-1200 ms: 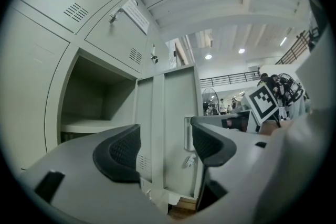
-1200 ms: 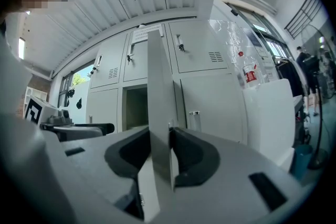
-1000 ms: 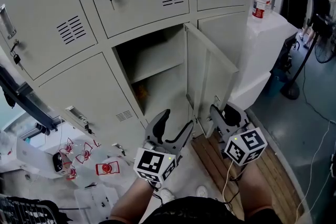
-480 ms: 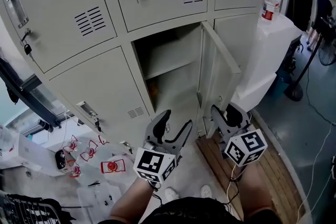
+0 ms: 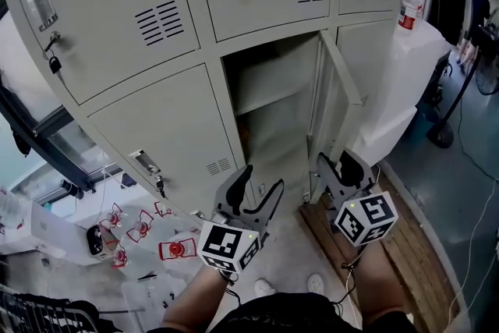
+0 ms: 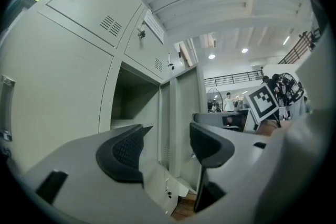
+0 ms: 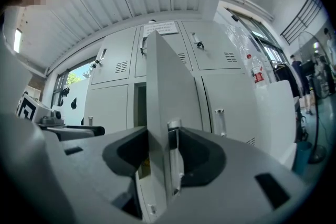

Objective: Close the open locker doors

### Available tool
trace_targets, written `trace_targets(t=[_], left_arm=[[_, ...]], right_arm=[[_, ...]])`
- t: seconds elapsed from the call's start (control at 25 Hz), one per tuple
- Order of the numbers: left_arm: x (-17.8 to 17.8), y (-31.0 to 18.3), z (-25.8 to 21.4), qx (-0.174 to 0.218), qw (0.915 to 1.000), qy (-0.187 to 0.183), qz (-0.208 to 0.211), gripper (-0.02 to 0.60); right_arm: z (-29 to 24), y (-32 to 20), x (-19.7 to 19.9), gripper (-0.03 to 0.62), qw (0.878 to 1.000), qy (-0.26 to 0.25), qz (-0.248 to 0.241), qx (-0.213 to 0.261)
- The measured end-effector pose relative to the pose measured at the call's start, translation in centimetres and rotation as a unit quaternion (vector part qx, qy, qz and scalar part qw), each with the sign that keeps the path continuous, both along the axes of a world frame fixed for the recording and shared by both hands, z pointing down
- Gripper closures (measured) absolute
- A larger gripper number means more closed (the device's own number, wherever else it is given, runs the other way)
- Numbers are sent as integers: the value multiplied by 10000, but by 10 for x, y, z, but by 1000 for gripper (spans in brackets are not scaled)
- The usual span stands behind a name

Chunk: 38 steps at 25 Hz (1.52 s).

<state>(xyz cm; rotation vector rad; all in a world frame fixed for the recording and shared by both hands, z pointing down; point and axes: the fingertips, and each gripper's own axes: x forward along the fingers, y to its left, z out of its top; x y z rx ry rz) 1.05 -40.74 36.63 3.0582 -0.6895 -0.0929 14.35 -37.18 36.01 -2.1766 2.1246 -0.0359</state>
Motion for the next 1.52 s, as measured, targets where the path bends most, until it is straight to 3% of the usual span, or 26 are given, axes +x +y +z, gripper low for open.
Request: trace_targets(t=[0.24,0.52,0.96,1.52], left_arm=[[-27,-11,0,39,10000,-2,-11,302],[-52,-20,1,15,9999,24,-139,304],[-65,-31,-6,81,9988,62,-476,305],[-81,-56,-10,115,9942,-3,-1072,305]], right_arm=[[0,-11,-15,436,9997,21,237,80],[0,-25,-35,428,9999,61,119,71],[14,-55,-70,427,9970,143,-723,-252],[11,-103,-93,468,9872,165,-1564,-268]])
